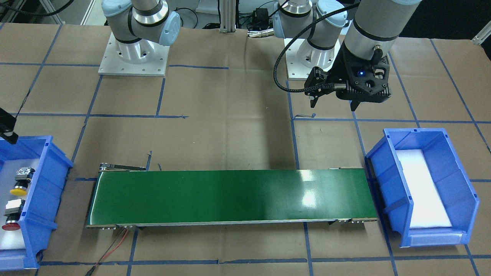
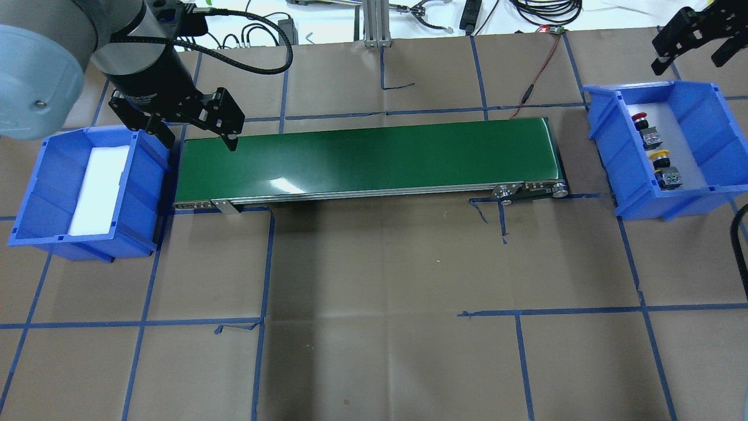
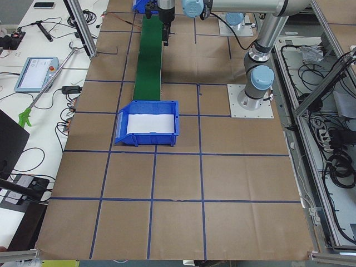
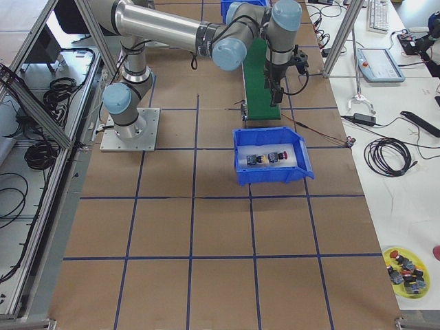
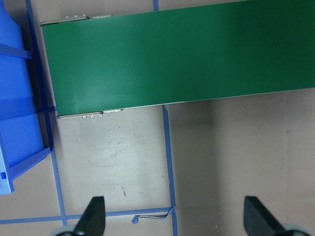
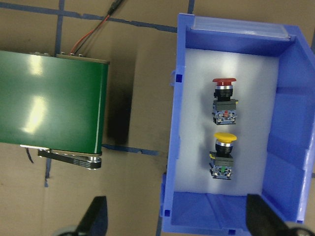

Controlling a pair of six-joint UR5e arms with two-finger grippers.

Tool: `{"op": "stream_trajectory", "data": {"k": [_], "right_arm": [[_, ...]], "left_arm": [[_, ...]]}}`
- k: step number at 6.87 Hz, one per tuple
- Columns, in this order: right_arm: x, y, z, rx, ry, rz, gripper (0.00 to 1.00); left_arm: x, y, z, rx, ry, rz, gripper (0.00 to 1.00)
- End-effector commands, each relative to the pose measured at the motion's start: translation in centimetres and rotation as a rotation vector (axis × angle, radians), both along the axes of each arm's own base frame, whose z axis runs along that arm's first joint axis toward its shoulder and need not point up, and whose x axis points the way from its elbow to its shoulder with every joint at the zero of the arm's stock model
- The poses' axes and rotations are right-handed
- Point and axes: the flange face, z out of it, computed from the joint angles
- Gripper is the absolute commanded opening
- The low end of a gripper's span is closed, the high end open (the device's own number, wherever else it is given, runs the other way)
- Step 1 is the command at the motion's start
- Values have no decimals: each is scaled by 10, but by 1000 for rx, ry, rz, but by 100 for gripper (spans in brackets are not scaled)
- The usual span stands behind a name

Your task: Transport two buttons from left to right

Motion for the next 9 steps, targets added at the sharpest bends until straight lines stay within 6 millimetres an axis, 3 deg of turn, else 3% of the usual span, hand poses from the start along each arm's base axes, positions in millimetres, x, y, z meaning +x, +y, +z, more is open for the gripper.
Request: {"op": "stream_trajectory", "data": {"k": [1, 2, 3, 4, 5, 6, 9], "right_arm": [[99, 12, 0, 30, -14, -74, 100], [155, 34, -6, 63, -17, -134, 100], [192, 61, -13, 83, -27, -104, 100], [195, 82, -13, 71, -28, -108, 100], [195, 101, 4, 35, -29, -105, 100], [195, 107, 17, 3, -23, -103, 100], [195, 110, 13, 24, -22, -105, 100]], "left_arm": [[0, 0, 0, 0, -1, 0, 100], [0, 0, 0, 0, -1, -1, 100], [1, -1, 2, -3, -1, 0, 100], [1, -1, 2, -3, -1, 0, 100], [1, -2, 1, 0, -1, 0, 100], [1, -2, 1, 0, -1, 0, 100], [1, -2, 0, 1, -1, 0, 100]]}}
